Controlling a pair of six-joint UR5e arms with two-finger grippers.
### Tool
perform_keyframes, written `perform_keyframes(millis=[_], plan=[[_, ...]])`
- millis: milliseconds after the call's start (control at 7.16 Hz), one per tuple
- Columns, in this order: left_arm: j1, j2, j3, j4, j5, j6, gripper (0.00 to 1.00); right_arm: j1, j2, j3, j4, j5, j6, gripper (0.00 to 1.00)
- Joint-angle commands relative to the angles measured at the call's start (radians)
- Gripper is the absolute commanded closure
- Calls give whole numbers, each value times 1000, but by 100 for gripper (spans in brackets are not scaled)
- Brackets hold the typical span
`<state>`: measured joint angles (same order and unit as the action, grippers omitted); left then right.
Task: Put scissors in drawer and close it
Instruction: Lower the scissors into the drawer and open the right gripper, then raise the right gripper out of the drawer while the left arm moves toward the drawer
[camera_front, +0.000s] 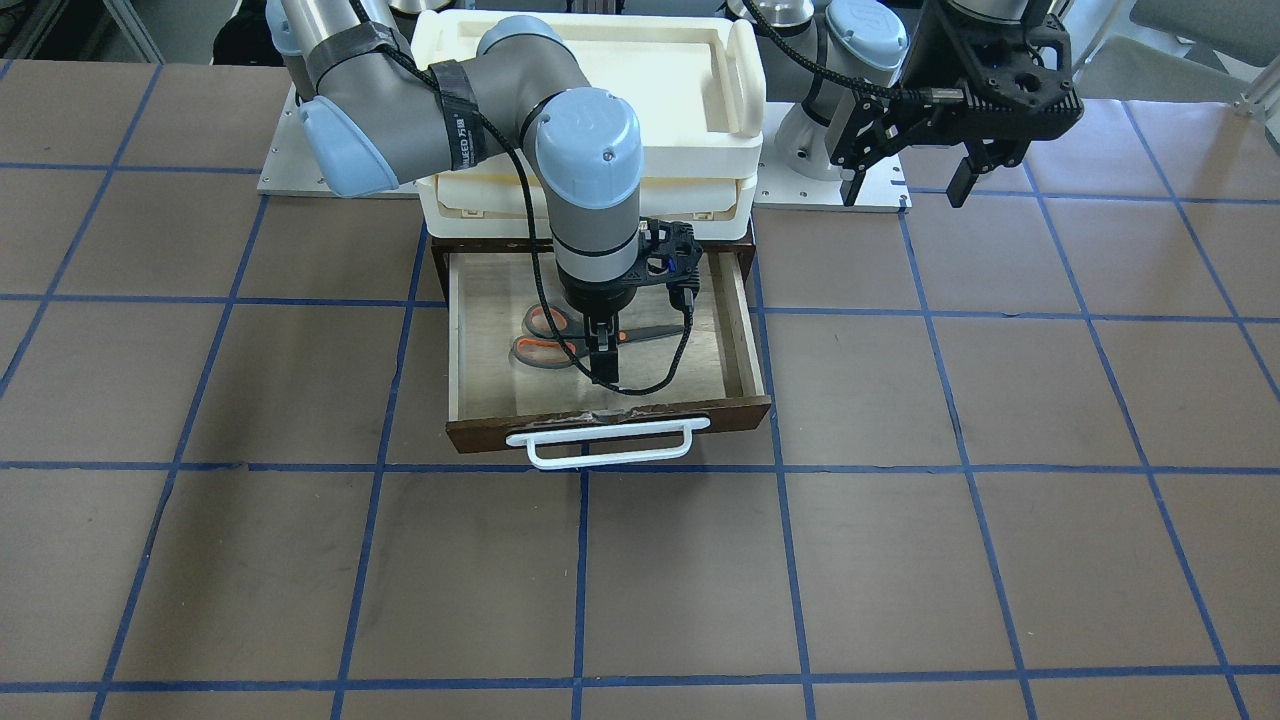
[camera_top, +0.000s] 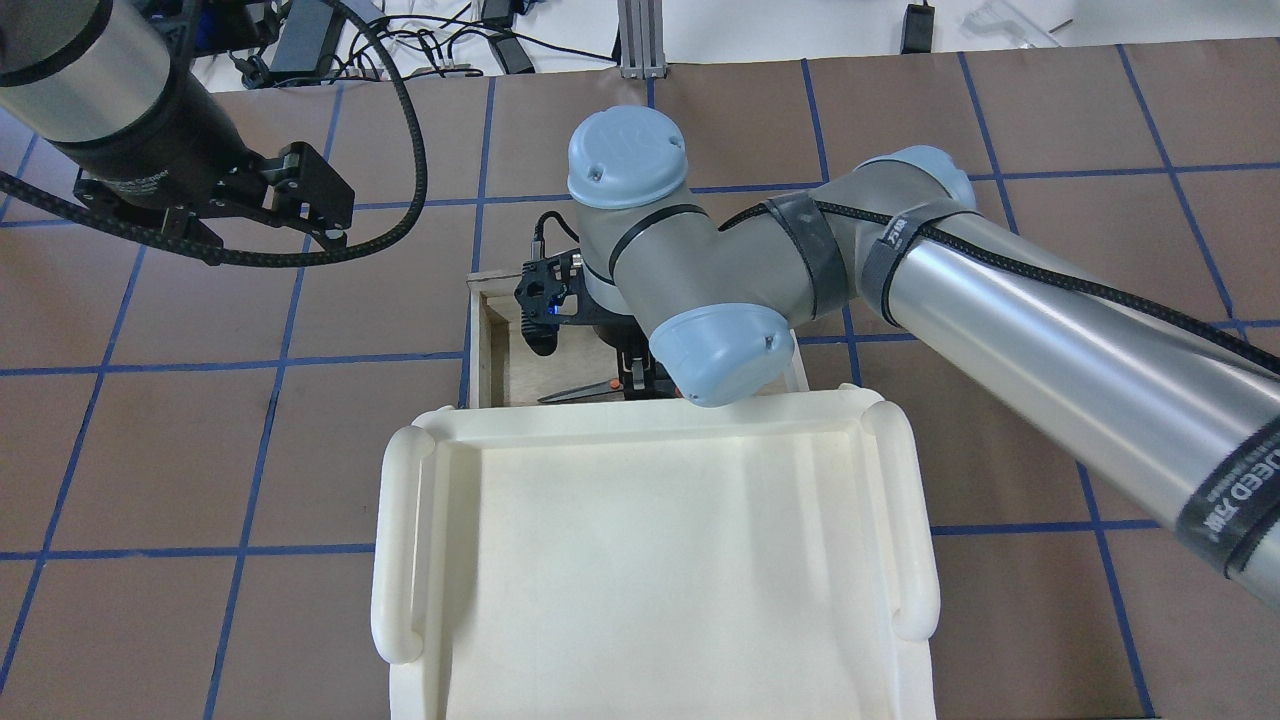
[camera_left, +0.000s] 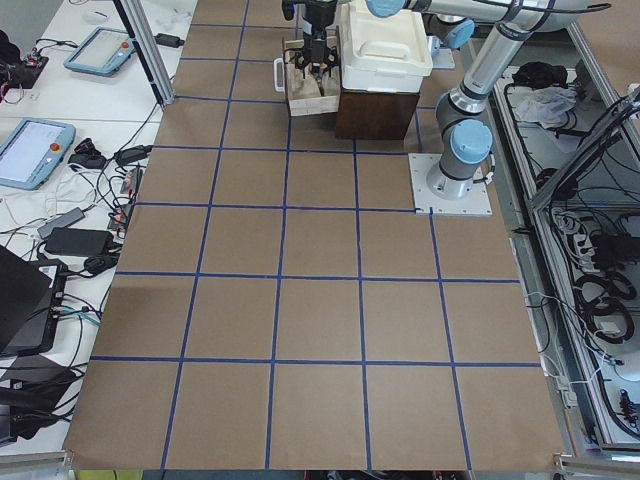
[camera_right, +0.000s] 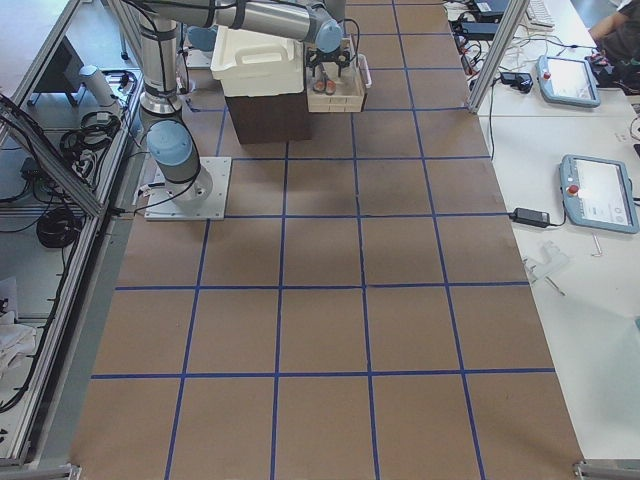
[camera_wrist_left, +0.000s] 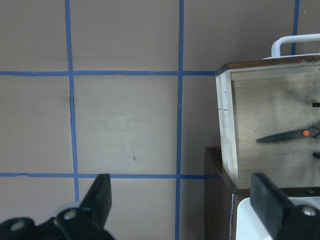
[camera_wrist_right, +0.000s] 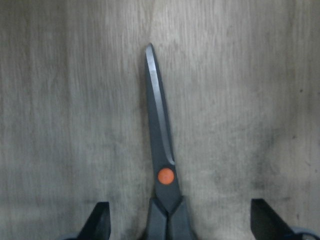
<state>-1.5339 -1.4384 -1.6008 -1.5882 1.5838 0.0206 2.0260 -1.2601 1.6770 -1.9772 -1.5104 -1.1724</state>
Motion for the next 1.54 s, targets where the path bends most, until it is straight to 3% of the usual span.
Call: perform_keyframes(millis=[0,419,838,1117,1397], plan=[[0,-13,-2,4,-2,-4,0,-4,-1,-71,4,-1,-1,0],[0,-17,1,7,-5,-10,0,-90,-30,-215,177,-11,-3,0],[-5,-89,60,42,-8,-129,0,-272,-154,-212,316,-10,14,0],[-92,-184,67,197,-13,-210,0,-357,-200,-209,328,-13,64,0],[-133,-299,68,421,-16,-260,0,-365,-228,-207,337,-17,366,0]])
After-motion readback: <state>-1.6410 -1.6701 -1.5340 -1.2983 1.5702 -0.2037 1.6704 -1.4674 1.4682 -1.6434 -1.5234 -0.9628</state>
